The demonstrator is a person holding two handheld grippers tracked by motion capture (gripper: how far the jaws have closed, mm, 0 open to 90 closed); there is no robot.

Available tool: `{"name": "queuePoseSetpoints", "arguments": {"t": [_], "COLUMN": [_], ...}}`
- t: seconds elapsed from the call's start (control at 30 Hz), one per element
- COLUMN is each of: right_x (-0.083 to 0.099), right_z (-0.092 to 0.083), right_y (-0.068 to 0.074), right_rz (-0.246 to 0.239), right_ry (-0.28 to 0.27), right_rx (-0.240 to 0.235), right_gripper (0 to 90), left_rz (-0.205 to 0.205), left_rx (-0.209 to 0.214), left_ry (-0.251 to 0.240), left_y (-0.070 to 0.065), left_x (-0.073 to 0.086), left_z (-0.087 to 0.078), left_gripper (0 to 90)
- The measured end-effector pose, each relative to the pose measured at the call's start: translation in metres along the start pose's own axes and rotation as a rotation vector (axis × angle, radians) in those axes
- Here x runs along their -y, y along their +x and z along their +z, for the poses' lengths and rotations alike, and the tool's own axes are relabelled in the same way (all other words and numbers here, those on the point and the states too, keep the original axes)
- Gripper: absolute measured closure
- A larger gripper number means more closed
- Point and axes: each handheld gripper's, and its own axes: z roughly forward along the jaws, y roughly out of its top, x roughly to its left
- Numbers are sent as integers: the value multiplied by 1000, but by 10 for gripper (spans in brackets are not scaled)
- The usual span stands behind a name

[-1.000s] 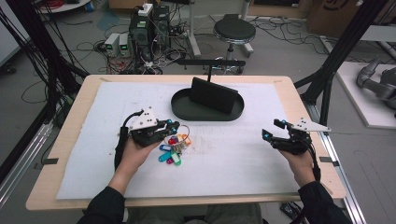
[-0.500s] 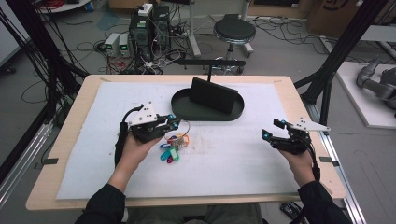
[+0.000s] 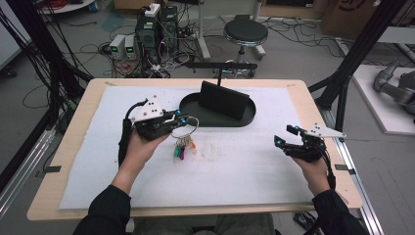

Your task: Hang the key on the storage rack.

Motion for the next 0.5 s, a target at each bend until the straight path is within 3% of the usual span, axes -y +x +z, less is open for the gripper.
{"name": "queuePoseSetpoints", "arguments": {"t": [0.5], "right_x": [0], "right_z": [-1], "right_y": [0], "right_rz": [3], "right_ry": [0], "right_rx": [-2], "right_gripper": [274], "left_rz": [-12], "left_rx": [-23], "left_ry": [-28], "left_y": [16], "left_x": [-24], "left_z": [2], "left_gripper": [861]}}
